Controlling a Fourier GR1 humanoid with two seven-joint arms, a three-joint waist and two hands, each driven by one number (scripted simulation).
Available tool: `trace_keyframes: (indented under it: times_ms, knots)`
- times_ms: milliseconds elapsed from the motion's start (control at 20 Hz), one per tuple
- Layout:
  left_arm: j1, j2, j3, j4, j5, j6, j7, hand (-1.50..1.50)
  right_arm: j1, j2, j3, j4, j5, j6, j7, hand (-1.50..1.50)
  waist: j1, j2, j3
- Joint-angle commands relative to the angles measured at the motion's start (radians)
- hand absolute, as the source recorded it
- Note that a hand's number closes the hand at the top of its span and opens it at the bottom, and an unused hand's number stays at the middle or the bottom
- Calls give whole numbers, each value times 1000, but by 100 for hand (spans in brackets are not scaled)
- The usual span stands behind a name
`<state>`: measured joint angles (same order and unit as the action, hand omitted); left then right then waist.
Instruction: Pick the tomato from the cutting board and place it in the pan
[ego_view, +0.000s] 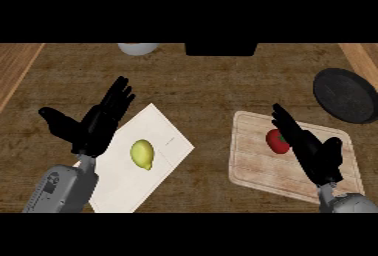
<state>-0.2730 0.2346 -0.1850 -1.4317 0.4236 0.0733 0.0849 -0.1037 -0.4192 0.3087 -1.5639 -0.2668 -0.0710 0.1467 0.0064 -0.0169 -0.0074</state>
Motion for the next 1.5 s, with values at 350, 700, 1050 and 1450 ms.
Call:
trace_keyframes:
  times_ms: [350,700,1050,1450]
  knots:
    - [-40,125,54,11,-148,78,-54,0,-226,-163,107,16,-81,666,-309,150,107,37,20]
    - [-31,138,76,25,-180,123,-59,0,-318,-316,-162,196,-20,810,-747,-150,60,45,20]
    - [-22,108,29,17,-218,138,-69,0,-461,-528,-148,228,166,895,-898,-150,80,47,16]
    - [-54,106,53,33,-217,149,-51,0,-581,-618,-38,321,316,825,-1071,-150,79,45,11]
